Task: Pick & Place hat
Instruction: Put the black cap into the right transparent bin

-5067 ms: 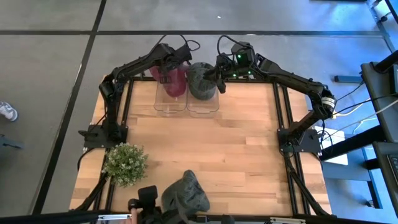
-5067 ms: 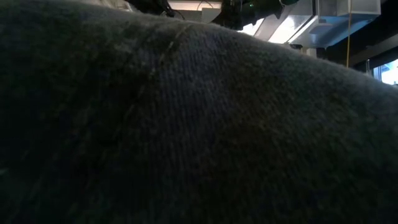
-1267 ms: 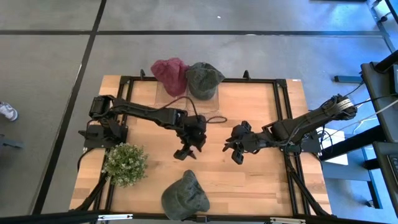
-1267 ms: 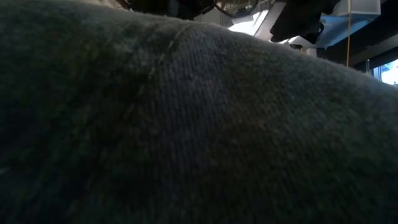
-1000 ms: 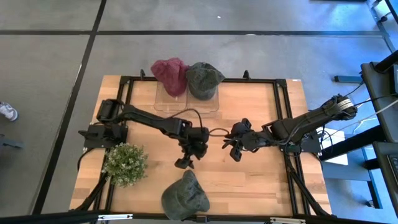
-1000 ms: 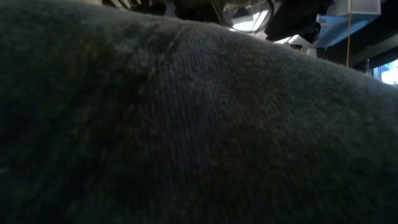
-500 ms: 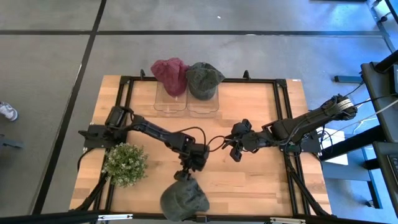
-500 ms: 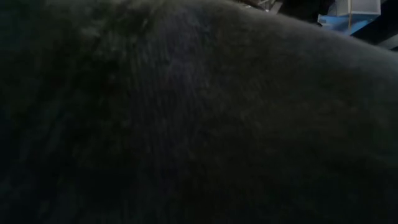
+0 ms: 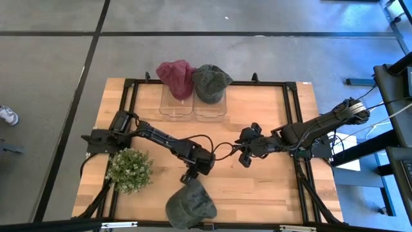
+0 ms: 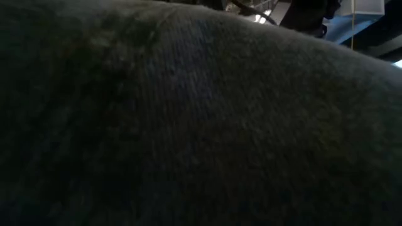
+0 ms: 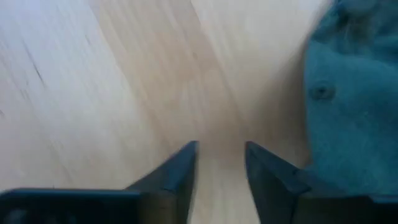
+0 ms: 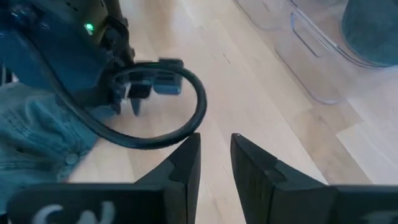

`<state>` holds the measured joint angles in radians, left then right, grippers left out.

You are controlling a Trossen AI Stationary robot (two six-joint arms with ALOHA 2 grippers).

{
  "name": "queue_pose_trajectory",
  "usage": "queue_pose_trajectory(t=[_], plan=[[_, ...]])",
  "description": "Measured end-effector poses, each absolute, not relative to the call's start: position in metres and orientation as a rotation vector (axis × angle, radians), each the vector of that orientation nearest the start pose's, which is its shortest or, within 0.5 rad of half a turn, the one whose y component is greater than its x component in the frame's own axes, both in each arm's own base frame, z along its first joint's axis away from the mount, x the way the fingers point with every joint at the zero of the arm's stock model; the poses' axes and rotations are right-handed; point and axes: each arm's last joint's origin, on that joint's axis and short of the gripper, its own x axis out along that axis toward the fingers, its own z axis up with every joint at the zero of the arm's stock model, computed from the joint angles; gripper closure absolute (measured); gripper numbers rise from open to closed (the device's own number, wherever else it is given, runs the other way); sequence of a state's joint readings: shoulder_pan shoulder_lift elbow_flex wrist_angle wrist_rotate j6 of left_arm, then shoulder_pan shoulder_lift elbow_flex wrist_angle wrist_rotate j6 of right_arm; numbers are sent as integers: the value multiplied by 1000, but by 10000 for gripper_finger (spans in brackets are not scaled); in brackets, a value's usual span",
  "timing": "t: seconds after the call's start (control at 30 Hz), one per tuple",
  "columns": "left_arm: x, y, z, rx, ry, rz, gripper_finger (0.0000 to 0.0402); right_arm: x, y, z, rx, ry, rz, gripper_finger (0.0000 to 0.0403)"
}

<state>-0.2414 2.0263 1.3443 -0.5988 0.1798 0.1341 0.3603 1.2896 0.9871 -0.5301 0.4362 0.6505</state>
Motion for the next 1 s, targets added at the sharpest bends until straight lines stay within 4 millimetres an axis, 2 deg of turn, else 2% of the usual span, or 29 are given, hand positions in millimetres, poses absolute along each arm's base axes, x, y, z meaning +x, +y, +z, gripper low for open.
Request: queue_pose_trajectory(t=[0.13,0.33,0.4,0.47,0.57,0.73,0.9,1.0], plan=[[375,-94,154,75,1256,-473,303,248,80,270,287,725,-318,313],[372,-75,208,32,1078,-410,325,247,80,270,305,735,-321,313],[369,-80,221,-5,1025,-482,328,247,80,270,305,735,-322,313],[367,-94,226,-13,988,-564,332,247,80,270,305,736,-322,313],[365,-110,218,-8,1008,-630,342,247,80,270,304,737,-322,313],[368,-114,207,29,1020,-648,367,247,80,269,299,736,-330,313],[369,-128,181,100,1082,-722,397,247,80,269,298,737,-331,313],[370,-134,170,88,1099,-745,398,246,80,269,297,736,-333,313]])
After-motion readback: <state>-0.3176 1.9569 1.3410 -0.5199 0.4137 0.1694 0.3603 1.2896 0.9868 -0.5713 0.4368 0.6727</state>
